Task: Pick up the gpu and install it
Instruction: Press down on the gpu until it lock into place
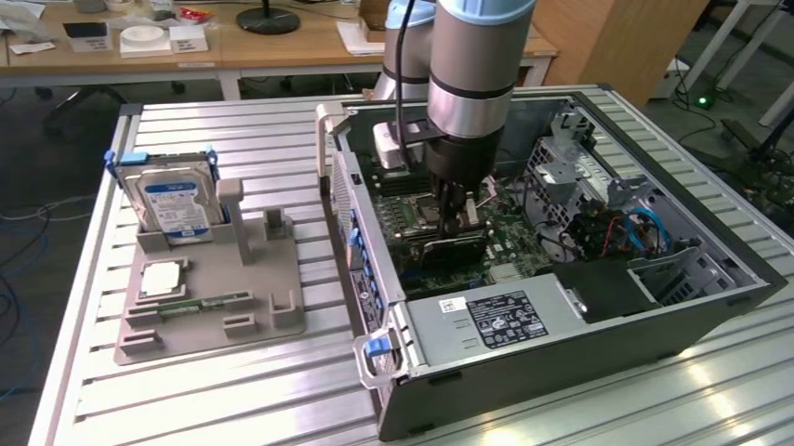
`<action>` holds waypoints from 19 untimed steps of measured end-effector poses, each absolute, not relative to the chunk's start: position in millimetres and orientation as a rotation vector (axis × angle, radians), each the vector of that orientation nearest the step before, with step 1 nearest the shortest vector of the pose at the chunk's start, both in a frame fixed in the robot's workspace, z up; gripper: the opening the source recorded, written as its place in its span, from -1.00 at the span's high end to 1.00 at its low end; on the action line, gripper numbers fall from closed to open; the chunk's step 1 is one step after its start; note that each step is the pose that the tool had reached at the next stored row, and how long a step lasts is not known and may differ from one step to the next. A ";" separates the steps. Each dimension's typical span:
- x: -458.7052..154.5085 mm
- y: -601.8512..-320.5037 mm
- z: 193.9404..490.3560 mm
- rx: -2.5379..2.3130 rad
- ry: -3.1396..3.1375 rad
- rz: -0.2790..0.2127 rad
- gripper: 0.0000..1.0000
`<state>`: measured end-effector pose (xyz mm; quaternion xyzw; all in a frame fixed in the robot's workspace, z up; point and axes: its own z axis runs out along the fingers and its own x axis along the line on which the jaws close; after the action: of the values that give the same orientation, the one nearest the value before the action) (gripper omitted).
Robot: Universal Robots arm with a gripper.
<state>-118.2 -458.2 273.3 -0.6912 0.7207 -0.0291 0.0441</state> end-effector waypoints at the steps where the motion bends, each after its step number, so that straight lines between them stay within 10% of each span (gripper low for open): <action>1: -119.4 -458.3 273.4 -2.113 2.203 -0.089 0.79; 19: -122.5 -457.9 285.9 -2.174 2.268 0.020 0.79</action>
<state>-122.5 -457.9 285.9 -0.6920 0.7219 0.0064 -0.0002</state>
